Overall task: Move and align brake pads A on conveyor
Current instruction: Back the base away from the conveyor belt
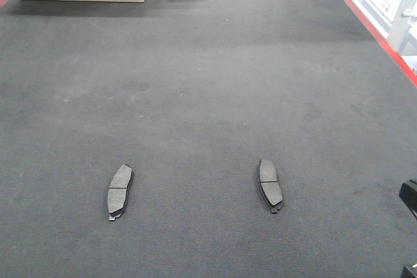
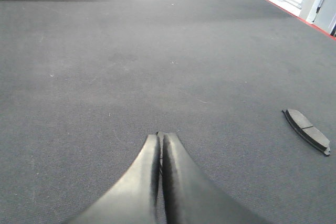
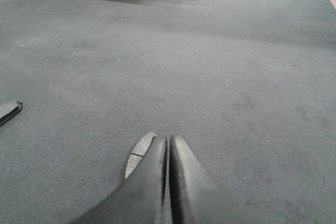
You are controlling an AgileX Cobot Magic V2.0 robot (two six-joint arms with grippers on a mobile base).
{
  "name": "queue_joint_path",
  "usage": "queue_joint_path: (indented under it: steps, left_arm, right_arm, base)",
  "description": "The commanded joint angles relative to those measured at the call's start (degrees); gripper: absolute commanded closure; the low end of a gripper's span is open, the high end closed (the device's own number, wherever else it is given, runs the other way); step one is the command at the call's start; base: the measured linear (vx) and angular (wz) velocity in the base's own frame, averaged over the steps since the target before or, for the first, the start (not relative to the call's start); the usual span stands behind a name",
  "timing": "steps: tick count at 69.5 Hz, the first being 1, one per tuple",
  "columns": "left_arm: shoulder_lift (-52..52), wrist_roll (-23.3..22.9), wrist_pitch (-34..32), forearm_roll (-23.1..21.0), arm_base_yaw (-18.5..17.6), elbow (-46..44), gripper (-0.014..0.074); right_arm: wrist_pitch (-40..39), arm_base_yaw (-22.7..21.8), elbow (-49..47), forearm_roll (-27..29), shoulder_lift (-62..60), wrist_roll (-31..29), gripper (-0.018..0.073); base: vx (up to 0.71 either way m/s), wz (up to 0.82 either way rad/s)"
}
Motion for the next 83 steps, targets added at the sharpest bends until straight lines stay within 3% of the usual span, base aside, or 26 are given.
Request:
queue_joint_path:
  steps: [1,83]
  left_arm:
    - [0.5,-0.1,-4.3,0.3,-0.3,-1.3,0.0603]
    - [0.5,-0.1,-4.3,0.3,-0.3,-1.3,0.0603]
  right_arm:
    - [-4.2,-0.1,-1.6,0.0,0.3,-0.5,0.0566]
    - [-4.1,-0.1,-1.6,0.0,0.3,-0.5,0.0566]
  base:
    - [0.01,-0.03]
    - [-0.12,-0.04]
